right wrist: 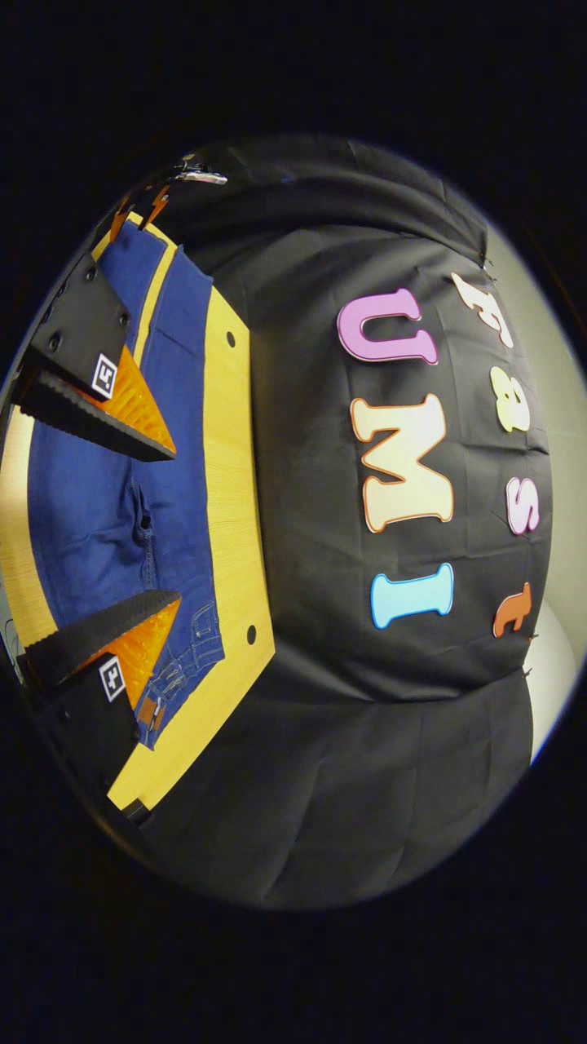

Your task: Grasp the waist and the cuffs of the jeans and fold them to make the two legs overlap; first hold the waist and fold one-third of the jeans toward the cuffs, then hold the cuffs and fold the remaining one-third in the same direction to finish folding.

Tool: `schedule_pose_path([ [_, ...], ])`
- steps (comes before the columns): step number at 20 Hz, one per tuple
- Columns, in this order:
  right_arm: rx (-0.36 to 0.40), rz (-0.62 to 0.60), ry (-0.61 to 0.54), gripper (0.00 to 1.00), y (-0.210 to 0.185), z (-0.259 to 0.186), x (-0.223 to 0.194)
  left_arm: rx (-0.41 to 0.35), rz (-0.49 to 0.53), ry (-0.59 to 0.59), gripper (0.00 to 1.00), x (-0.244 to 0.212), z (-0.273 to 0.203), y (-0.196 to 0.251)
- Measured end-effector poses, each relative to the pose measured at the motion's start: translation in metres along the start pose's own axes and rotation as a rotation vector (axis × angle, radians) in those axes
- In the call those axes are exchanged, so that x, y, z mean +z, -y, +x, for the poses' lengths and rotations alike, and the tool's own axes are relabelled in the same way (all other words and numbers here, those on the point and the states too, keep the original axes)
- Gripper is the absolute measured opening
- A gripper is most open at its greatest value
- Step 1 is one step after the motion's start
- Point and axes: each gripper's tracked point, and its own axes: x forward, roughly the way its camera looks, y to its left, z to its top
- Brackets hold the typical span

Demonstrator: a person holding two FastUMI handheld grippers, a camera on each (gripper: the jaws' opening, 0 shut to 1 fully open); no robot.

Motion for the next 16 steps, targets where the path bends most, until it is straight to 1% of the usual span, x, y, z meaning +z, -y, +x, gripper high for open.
schedule_pose_path([
  [1,-0.007,0.003,-0.001,0.98,0.001,-0.001,-0.001,-0.001,0.029,-0.015,0.96,-0.001,0.001,-0.001],
  [4,-0.014,0.033,-0.018,0.98,0.003,-0.002,-0.004,-0.069,0.105,-0.073,0.95,-0.013,0.008,0.005],
  [5,-0.024,0.033,-0.014,0.94,0.006,-0.003,-0.002,-0.086,0.133,-0.086,0.94,-0.015,0.011,0.007],
  [6,-0.036,0.032,-0.006,0.94,0.01,-0.005,0.0,-0.096,0.153,-0.1,0.88,-0.017,0.014,0.007],
  [7,-0.045,0.031,0.005,0.94,0.012,-0.006,0.004,-0.109,0.158,-0.116,0.94,-0.02,0.016,0.008],
  [8,-0.055,0.031,0.014,0.98,0.016,-0.008,0.005,-0.124,0.158,-0.132,0.93,-0.023,0.018,0.011],
  [9,-0.064,0.032,0.019,0.94,0.019,-0.009,0.007,-0.137,0.158,-0.144,0.94,-0.025,0.019,0.013],
  [10,-0.073,0.035,0.02,0.94,0.023,-0.009,0.005,-0.153,0.159,-0.149,0.94,-0.026,0.019,0.015],
  [11,-0.082,0.038,0.017,0.98,0.026,-0.009,0.005,-0.161,0.161,-0.15,0.93,-0.025,0.02,0.015],
  [13,-0.093,0.046,0.013,0.98,0.03,-0.009,0.003,-0.187,0.153,-0.167,0.91,-0.026,0.021,0.018],
  [14,-0.094,0.047,0.011,0.94,0.03,-0.009,0.003,-0.199,0.145,-0.178,0.9,-0.027,0.021,0.017],
  [15,-0.093,0.045,0.009,0.98,0.03,-0.008,0.001,-0.214,0.133,-0.19,0.89,-0.028,0.021,0.018],
  [16,-0.092,0.04,0.005,0.94,0.029,-0.008,0.0,-0.23,0.119,-0.206,0.89,-0.028,0.021,0.018],
])
